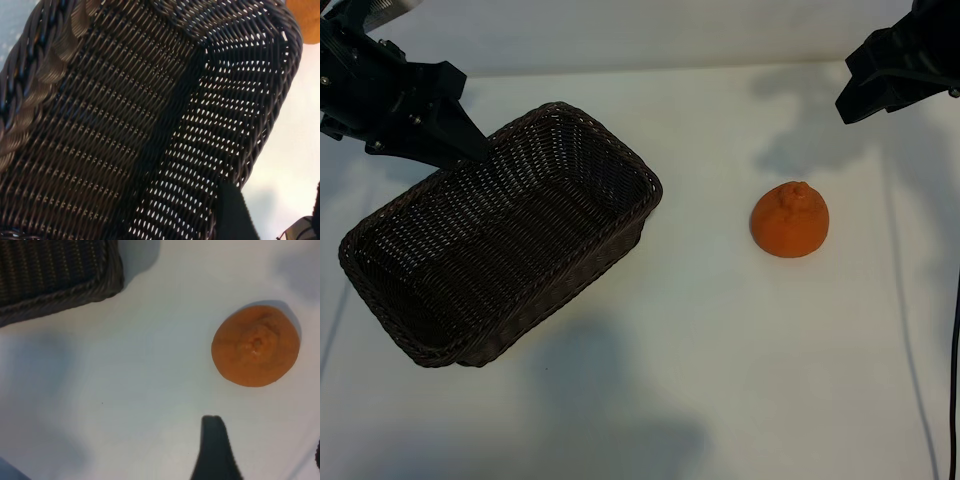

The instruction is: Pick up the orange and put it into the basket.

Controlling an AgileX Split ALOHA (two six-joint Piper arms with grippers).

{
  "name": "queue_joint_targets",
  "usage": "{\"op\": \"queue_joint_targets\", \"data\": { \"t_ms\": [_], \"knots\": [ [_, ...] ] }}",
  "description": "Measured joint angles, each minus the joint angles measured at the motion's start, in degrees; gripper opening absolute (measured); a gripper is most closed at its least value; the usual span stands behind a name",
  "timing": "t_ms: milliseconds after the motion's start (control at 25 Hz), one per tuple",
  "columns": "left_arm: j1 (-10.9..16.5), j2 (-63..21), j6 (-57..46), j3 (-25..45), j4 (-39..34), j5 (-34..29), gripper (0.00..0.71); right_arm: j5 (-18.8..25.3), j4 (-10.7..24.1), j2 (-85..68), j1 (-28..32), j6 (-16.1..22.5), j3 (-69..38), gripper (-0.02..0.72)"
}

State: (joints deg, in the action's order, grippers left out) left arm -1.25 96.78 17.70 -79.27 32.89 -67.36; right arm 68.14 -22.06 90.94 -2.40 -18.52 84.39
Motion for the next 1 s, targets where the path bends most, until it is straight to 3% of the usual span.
{"op": "queue_joint_targets", "data": {
  "t_ms": [1000],
  "knots": [
    [0.0, 0.0, 0.0, 0.0, -1.0, 0.0, 0.425, 0.3, 0.0, 0.0, 0.0, 0.0, 0.0, 0.467]
  ]
}}
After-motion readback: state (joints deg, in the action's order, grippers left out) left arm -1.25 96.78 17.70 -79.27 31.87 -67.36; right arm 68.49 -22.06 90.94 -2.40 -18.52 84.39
